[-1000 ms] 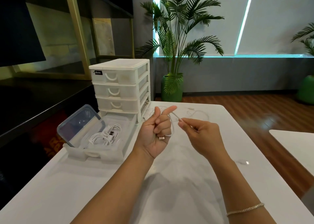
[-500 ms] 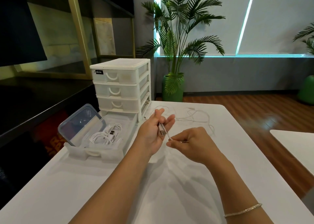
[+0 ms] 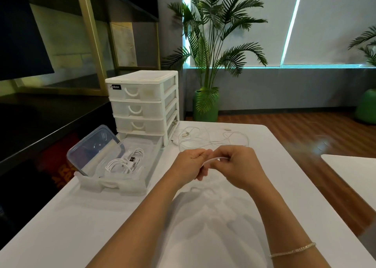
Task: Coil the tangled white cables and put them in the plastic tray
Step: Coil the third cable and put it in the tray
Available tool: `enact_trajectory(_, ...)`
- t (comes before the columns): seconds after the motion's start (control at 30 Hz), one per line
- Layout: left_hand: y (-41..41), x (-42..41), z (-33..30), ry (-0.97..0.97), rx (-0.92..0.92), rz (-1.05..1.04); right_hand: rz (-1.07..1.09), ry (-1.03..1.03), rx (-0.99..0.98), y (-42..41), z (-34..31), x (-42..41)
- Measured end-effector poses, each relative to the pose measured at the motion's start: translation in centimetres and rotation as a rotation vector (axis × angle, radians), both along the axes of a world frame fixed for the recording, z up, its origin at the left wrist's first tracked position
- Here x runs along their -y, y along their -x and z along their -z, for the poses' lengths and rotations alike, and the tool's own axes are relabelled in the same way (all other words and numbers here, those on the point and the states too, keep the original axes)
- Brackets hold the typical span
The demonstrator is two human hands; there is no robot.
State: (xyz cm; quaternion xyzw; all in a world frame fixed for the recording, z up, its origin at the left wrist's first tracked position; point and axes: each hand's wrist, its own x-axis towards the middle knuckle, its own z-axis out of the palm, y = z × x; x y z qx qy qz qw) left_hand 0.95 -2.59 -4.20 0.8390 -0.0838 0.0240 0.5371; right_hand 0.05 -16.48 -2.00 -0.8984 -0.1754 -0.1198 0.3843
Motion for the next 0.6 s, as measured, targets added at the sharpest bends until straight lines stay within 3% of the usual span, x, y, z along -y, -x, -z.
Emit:
enact_trajectory(0.13,0.3,0.3,-0.8,0.241,-0.176,0.111,-0.027,-0.134,-0.038,0.0,-0.1,0.0)
enact_trajectory(0.27,0.5,0.3,-1.2,0.466,-0.362,0.198,-0.045,-0.127,-0.019,0.0,-0.2,-0.5)
enact_trajectory(0.4,0.5,0.2,-1.0,0.544,-0.477,0.216,-0.005,-0.124,-0.049,-0.3,0.4,-0.8)
enact_trajectory(0.6,0.8,1.8,-1.1,0.622,-0.510,0.183,0.147,-0.074,0.010,-0.4,0.8,-0.8)
